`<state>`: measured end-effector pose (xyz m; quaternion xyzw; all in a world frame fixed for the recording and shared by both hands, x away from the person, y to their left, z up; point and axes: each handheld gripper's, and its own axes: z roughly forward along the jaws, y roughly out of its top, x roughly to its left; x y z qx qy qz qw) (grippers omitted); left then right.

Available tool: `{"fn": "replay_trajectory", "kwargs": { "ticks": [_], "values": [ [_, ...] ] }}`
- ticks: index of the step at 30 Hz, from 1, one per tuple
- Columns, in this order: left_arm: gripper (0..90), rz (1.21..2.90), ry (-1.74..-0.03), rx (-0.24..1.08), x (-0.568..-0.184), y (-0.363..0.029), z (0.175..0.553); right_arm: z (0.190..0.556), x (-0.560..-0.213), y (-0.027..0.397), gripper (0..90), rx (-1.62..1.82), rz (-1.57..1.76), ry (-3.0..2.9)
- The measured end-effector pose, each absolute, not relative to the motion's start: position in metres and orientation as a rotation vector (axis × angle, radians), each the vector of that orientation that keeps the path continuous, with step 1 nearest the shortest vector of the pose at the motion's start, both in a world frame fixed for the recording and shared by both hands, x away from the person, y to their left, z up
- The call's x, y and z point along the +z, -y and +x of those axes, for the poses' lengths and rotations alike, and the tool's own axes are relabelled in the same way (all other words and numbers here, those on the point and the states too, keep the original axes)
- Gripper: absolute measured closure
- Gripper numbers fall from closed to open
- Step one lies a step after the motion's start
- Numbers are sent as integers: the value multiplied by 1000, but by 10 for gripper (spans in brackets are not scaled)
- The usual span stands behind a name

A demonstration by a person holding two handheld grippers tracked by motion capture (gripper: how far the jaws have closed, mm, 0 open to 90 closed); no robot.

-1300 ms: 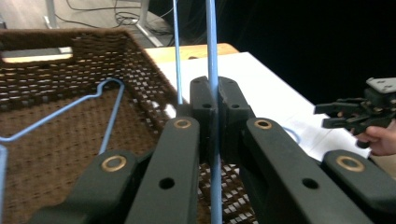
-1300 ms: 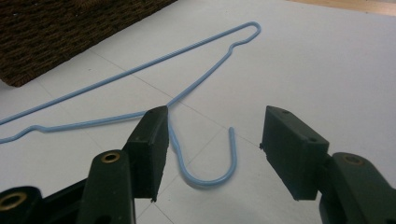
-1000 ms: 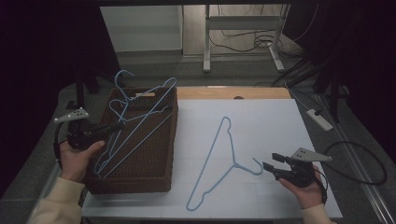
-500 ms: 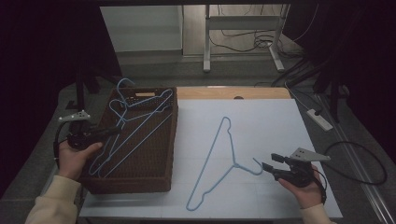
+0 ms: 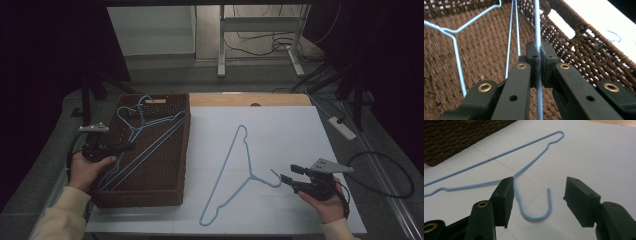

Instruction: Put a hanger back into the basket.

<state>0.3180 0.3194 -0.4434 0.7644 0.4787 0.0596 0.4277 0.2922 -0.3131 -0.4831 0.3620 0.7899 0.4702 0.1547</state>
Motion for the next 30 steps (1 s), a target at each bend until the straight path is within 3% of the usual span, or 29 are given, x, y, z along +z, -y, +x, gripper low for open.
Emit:
{"fn": "replay_trajectory", "kwargs": {
  "ticks": [19, 22, 25, 30],
  "values": [
    [836, 2027, -1465, 345, -455, -307, 330, 293, -484, 313, 407, 1342, 1038, -2279],
    [712, 2087, -1499, 510, -456, -301, 332, 293, -484, 312, 406, 1343, 1037, -2282],
    [669, 2068, -1455, 516, -452, -301, 329, 293, -484, 312, 406, 1343, 1036, -2283],
    [511, 2013, -1356, 492, -440, -297, 319, 293, -484, 312, 406, 1344, 1037, -2285]
  ]
}}
